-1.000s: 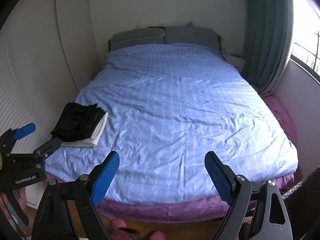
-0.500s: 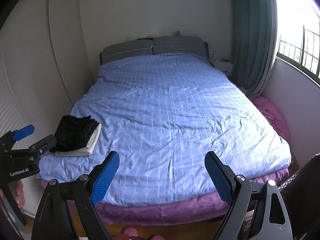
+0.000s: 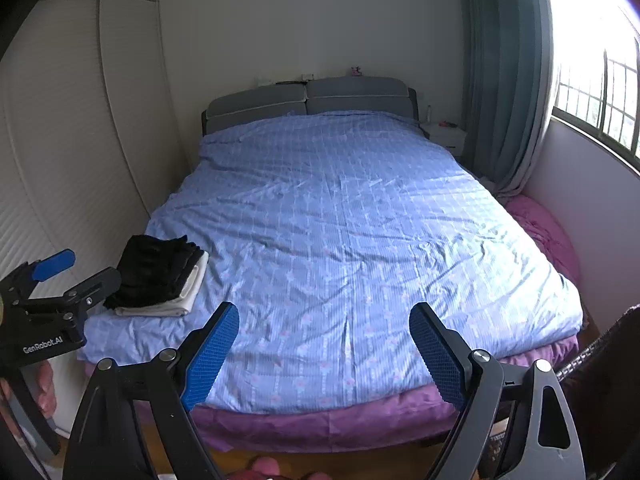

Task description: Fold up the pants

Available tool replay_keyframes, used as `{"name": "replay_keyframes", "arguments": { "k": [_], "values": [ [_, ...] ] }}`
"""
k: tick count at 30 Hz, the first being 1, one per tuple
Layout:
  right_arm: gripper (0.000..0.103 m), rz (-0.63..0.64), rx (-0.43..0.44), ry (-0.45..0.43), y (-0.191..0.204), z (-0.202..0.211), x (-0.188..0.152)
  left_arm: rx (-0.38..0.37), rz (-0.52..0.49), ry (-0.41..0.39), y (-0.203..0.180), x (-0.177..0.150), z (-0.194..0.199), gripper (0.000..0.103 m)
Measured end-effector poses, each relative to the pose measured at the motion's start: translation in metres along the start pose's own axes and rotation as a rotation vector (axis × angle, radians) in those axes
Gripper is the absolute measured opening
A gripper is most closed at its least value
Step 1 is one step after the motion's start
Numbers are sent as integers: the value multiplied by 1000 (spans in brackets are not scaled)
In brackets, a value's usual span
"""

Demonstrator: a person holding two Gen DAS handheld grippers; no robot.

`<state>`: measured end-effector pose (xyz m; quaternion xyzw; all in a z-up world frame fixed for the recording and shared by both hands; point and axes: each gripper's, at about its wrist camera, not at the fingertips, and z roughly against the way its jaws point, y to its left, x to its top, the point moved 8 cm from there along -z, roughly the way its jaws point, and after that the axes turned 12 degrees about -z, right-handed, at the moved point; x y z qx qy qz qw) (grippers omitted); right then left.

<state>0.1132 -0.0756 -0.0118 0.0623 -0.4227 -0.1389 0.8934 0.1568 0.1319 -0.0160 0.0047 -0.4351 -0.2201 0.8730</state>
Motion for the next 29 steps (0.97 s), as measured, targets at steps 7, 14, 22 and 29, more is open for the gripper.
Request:
{"name": "replay_keyframes", "arguments": {
  "k": [7, 14, 22, 29],
  "values": [
    [88, -13, 5, -3, -3, 6, -2, 1, 8, 18, -2, -3, 2, 103],
    [88, -13, -1, -8, -6, 13, -5, 28, 1, -2, -4, 0, 9, 103],
    [88, -7, -6, -15, -12, 19, -4, 23, -10, -7, -8, 3, 11, 103],
    [88, -15, -12, -22, -19, 23, -1, 21, -6, -12, -8, 6, 10, 103]
  ]
}}
